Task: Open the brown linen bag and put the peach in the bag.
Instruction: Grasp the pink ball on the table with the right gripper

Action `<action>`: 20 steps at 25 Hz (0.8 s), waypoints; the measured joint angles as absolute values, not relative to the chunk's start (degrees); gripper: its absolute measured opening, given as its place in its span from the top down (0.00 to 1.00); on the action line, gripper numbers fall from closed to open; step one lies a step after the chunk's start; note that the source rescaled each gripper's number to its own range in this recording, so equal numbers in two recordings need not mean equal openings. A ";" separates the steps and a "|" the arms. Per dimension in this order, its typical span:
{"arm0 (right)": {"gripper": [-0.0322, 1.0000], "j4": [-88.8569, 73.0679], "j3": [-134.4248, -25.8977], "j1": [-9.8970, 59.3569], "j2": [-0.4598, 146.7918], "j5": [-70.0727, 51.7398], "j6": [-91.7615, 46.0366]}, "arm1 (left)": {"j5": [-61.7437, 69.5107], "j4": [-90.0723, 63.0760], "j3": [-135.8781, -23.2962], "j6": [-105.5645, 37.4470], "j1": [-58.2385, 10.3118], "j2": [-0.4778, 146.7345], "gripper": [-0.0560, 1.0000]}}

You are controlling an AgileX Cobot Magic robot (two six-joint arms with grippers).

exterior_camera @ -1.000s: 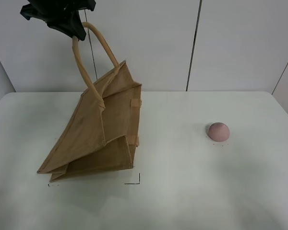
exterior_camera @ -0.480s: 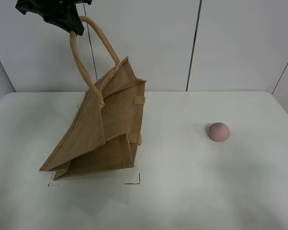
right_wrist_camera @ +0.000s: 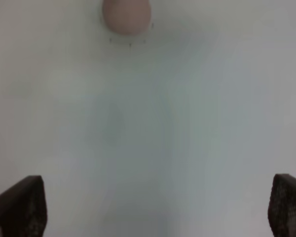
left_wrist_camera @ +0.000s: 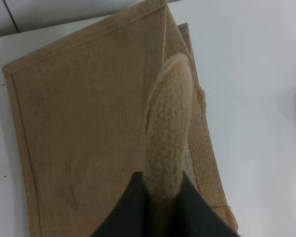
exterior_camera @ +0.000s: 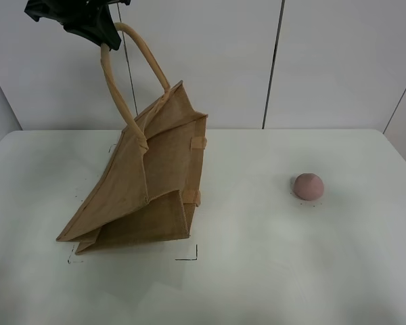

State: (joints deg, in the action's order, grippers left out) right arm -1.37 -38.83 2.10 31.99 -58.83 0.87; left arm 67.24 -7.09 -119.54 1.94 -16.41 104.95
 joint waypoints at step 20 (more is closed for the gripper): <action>0.00 -5.99 -80.05 2.10 106.42 -53.60 -5.48 | 67.24 -8.23 -119.54 1.86 -16.41 104.95 0.94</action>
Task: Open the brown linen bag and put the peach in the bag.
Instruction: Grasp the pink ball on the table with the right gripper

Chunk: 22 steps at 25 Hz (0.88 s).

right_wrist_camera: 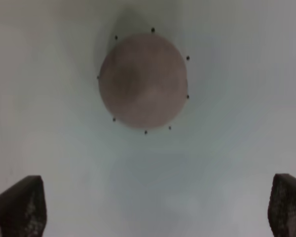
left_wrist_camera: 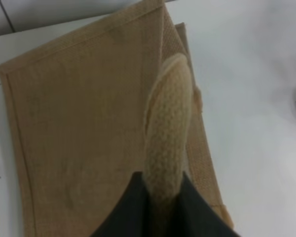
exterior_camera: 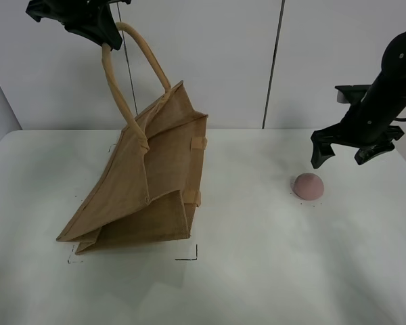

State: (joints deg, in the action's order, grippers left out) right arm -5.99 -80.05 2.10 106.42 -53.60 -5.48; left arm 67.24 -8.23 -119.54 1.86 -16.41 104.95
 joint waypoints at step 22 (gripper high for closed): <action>0.00 -6.22 -82.75 4.98 120.05 -45.11 -5.01 | 67.24 -8.72 -119.54 0.81 -16.41 104.95 0.94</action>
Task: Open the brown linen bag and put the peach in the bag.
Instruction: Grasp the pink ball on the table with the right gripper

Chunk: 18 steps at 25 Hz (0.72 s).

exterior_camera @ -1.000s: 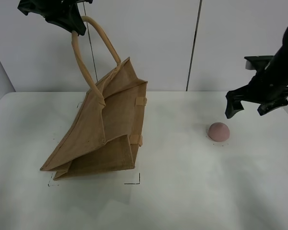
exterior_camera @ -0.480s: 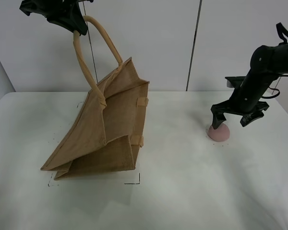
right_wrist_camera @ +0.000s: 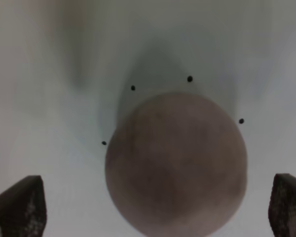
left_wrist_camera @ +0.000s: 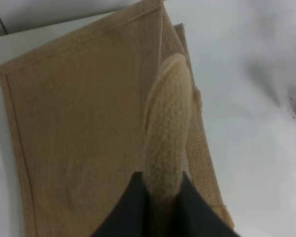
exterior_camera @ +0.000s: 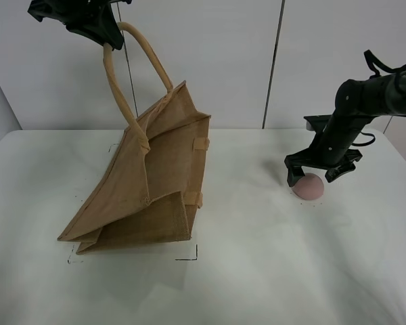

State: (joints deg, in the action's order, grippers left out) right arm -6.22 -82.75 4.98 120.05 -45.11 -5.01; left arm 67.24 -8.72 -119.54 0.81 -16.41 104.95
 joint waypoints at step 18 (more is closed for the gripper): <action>0.95 -1.71 -82.97 4.98 122.84 -45.35 -3.66 | 67.24 -8.77 -119.55 0.76 -16.41 104.95 0.94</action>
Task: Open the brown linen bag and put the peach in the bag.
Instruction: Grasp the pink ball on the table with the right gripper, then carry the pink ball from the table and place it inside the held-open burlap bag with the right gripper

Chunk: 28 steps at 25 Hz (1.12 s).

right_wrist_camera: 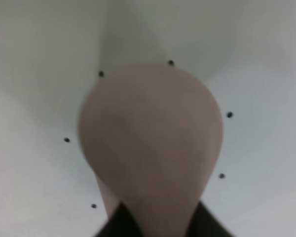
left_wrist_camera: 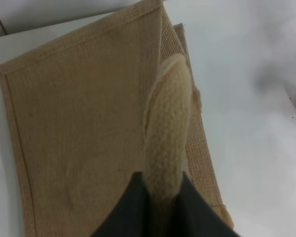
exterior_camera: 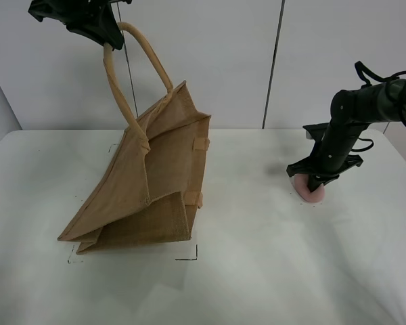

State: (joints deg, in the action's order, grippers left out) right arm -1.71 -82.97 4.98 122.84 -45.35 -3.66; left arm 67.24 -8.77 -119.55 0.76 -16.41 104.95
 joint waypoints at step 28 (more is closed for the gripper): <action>0.97 -22.48 -102.40 26.78 112.27 -52.53 -19.79 | 67.24 -10.07 -119.55 0.70 -16.41 103.86 0.95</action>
State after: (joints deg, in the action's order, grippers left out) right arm -22.48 -102.40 26.78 112.27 -52.53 -19.79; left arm 67.24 -10.07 -119.55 0.70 -16.41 103.86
